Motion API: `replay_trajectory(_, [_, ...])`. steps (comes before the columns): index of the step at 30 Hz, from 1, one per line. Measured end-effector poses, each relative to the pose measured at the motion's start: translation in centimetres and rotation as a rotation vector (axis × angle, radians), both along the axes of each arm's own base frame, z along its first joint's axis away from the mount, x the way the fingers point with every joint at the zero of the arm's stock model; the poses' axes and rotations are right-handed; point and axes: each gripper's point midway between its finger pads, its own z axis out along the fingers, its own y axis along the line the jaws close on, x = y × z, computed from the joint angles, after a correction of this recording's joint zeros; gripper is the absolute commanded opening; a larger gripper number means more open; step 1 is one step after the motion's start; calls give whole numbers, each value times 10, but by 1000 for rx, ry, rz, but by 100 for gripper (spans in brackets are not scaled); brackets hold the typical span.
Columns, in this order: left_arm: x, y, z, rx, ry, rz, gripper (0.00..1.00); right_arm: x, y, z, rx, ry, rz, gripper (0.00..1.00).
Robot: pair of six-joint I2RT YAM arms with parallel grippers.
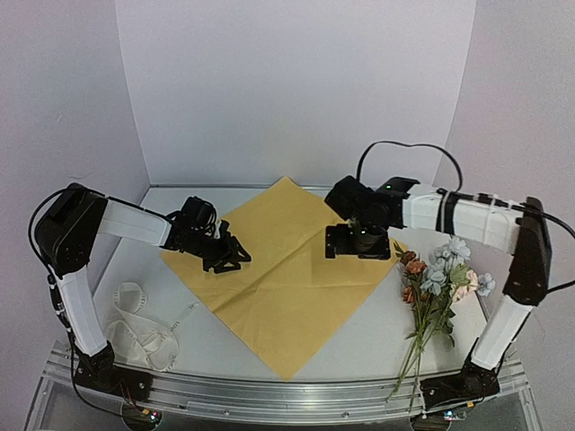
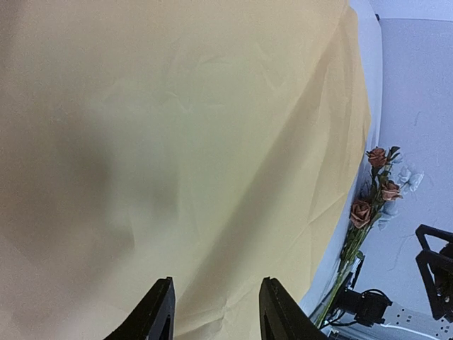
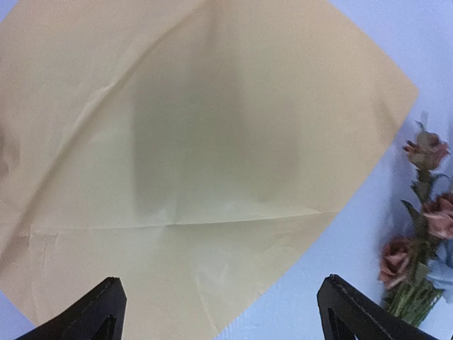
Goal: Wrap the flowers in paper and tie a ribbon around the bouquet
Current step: Adjust the flattened wrapping paper at the center of the board, then pick up the fake flower from the center of the board.
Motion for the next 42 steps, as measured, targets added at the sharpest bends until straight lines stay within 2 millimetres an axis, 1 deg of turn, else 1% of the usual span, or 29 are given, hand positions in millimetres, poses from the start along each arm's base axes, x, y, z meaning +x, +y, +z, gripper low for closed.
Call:
replay_trajectory(1, [0,1,2,3,-2,2,45,-7,-18,7,13,-22,-43,98])
replay_trajectory(2, [0,2,5,4,-8,2,46,-17,-35,9,15,-28,-82,98])
replay_trajectory(4, [0,2,13,2,-25,4,46,-36,-68,5,10,-26,-160,98])
replay_trajectory(7, [0,2,24,-5,-48,0,47,-63,-106,-21,-23,20,-254,98])
replay_trajectory(9, [2,1,29,-9,-61,-5,48,-78,-124,-36,-52,55,-304,98])
replay_trajectory(13, [5,0,38,-12,-74,-9,49,-100,-143,-53,-43,83,-383,98])
replay_trajectory(18, [5,0,51,-15,-93,-15,50,-135,-168,-77,-7,134,-476,98])
replay_trajectory(21, [7,-1,58,-20,-109,-19,50,-150,-177,-93,-3,163,-529,98])
replay_trajectory(23, [8,-2,60,-21,-116,-21,50,-155,-180,-102,14,168,-560,97])
replay_trajectory(27, [8,-2,62,-19,-113,-22,50,-158,-177,-121,71,177,-603,84])
replay_trajectory(30, [8,-2,62,-19,-111,-22,49,-160,-176,-138,78,193,-621,66])
replay_trajectory(32, [8,-2,62,-18,-109,-22,47,-154,-175,-139,90,171,-632,54])
replay_trajectory(35, [7,-2,62,-18,-108,-23,45,-145,-176,-139,106,136,-653,33])
replay_trajectory(39, [4,-7,62,-42,-95,-48,41,-133,-171,-137,149,94,-662,4])
replay_trajectory(40, [4,-9,62,-50,-90,-58,38,-132,-170,-137,154,93,-661,0])
replay_trajectory(42, [2,-15,61,-63,-80,-81,34,-131,-169,-136,154,93,-658,0])
